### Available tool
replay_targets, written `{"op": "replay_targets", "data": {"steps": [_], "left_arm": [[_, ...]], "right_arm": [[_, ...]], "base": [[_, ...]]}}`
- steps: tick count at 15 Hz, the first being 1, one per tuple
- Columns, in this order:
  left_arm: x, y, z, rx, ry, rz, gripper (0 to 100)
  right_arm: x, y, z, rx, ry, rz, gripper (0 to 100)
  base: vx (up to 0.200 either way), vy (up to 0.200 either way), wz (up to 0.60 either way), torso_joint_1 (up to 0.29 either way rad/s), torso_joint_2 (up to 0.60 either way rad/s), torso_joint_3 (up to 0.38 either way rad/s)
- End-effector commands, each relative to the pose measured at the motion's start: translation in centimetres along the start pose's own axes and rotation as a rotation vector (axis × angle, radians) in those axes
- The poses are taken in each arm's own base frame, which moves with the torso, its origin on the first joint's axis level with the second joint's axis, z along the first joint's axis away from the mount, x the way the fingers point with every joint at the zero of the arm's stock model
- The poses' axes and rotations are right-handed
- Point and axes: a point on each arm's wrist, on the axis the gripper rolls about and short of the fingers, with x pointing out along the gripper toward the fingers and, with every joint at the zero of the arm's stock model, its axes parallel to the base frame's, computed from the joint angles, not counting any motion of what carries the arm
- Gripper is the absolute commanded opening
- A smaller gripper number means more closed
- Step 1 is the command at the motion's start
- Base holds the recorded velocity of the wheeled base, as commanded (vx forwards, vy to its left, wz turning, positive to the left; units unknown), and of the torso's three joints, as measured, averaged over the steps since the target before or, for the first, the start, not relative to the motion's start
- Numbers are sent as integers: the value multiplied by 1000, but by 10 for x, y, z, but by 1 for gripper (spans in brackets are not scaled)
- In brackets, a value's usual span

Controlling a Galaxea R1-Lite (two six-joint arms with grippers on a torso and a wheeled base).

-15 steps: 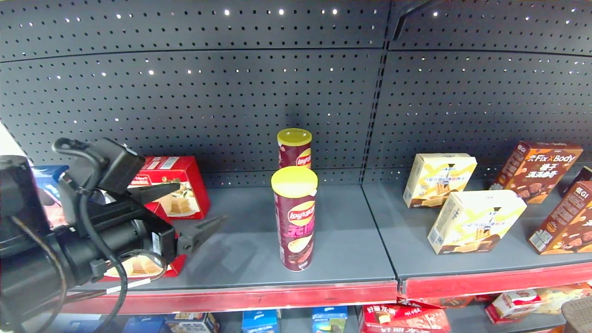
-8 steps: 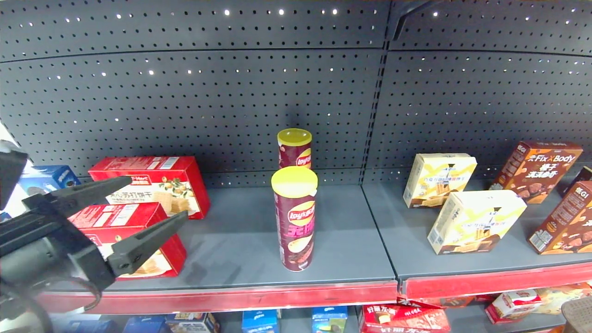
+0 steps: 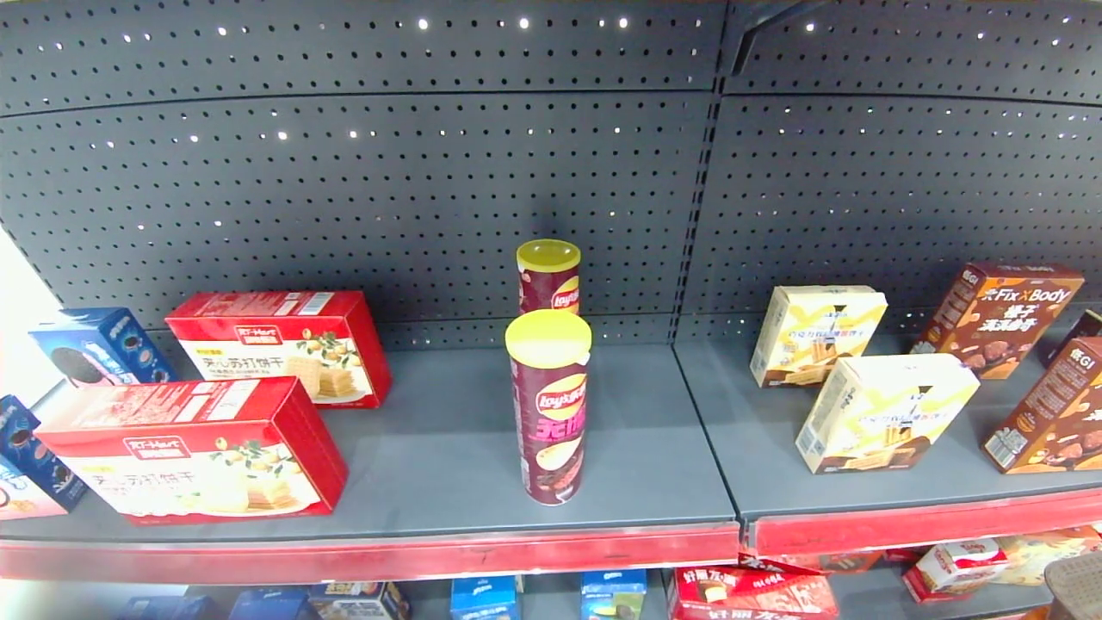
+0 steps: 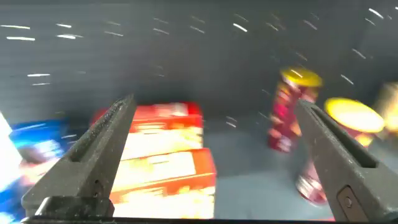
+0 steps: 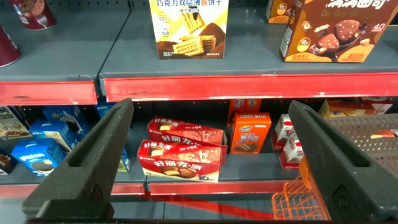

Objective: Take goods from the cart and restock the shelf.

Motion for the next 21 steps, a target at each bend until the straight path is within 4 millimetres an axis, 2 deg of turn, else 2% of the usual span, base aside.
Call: {"op": "replay_targets", "data": {"steps": [1, 4, 5, 6, 9, 13, 16, 21], "left_arm": [[-40, 4, 2, -14, -46, 54, 100], [-74, 8, -15, -12, 13, 116, 100], [-93, 10, -28, -7, 52, 115, 100], [-104, 11, -35, -4, 75, 114, 100], [-121, 12, -51, 9, 131, 124, 100], [-122, 6, -50, 34, 128, 268, 100], [-130, 5, -84, 43, 145, 300, 100], [-121, 9, -126, 65, 271, 387, 100]], "right_arm": [[0, 0, 0, 0, 0, 1, 100], [0, 0, 0, 0, 0, 1, 100], [0, 0, 0, 0, 0, 1, 100], [0, 0, 0, 0, 0, 1, 100], [0, 0, 0, -1, 0, 1, 100], [0, 0, 0, 0, 0, 1, 100], [0, 0, 0, 0, 0, 1, 100], [0, 0, 0, 0, 0, 1, 100]], "base": [[0, 0, 0, 0, 0, 0], [0, 0, 0, 0, 0, 0], [0, 0, 0, 0, 0, 0], [0, 0, 0, 0, 0, 0], [0, 0, 0, 0, 0, 0], [0, 0, 0, 0, 0, 0], [0, 0, 0, 0, 0, 0], [0, 0, 0, 0, 0, 0]]}}
